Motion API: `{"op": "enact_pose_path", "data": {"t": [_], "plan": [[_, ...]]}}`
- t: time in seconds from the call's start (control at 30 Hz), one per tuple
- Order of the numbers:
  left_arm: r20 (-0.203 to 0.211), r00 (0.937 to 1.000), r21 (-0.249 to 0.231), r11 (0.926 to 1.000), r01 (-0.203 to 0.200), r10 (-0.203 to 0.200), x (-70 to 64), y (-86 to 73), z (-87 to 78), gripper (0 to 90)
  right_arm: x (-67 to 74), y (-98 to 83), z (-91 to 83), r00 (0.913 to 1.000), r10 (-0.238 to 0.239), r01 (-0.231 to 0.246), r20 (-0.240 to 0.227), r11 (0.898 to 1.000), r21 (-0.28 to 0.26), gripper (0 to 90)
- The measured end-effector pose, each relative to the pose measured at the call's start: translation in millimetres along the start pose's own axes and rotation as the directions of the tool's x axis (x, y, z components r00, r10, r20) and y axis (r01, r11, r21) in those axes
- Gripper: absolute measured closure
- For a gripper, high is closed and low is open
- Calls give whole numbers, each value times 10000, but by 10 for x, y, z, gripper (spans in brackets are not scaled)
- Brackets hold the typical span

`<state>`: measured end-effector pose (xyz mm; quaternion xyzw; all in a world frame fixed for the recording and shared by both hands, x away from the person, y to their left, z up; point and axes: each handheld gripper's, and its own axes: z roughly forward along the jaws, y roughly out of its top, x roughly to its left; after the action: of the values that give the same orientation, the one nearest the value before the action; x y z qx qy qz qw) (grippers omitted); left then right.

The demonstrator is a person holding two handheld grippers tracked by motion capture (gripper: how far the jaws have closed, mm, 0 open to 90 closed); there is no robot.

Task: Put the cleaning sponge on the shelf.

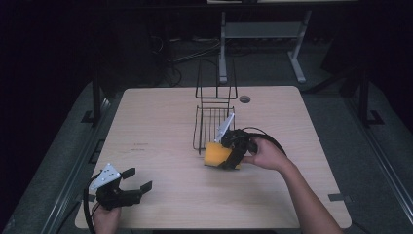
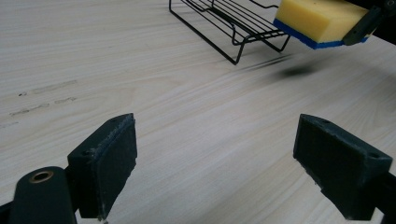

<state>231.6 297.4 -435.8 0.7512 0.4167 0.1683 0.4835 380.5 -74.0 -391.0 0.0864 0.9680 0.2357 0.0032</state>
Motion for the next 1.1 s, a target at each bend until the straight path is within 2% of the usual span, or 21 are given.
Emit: {"op": "enact_pose_path", "data": {"t": [0.2,0.47,0.73,0.97,1.1], "plan": [[20,10000,-9,10000,3,-3,-1,0,2,128,-73,67,-9,9997,-217,218,64,9997,-69,216],[52,10000,14,10000,-19,19,-9,2,8,129,-135,79,29,9999,-109,109,-41,9999,-135,216],[38,10000,13,10000,-17,17,-6,4,10,128,-200,149,-17,9996,-282,282,33,9995,-127,216],[20,10000,-40,10000,39,-39,-2,2,7,128,-300,206,11,9999,-126,126,-52,9999,-3,217],[41,10000,-1,10000,22,-22,0,2,11,128,-351,227,39,9998,-93,90,-155,9997,-213,217]]}}
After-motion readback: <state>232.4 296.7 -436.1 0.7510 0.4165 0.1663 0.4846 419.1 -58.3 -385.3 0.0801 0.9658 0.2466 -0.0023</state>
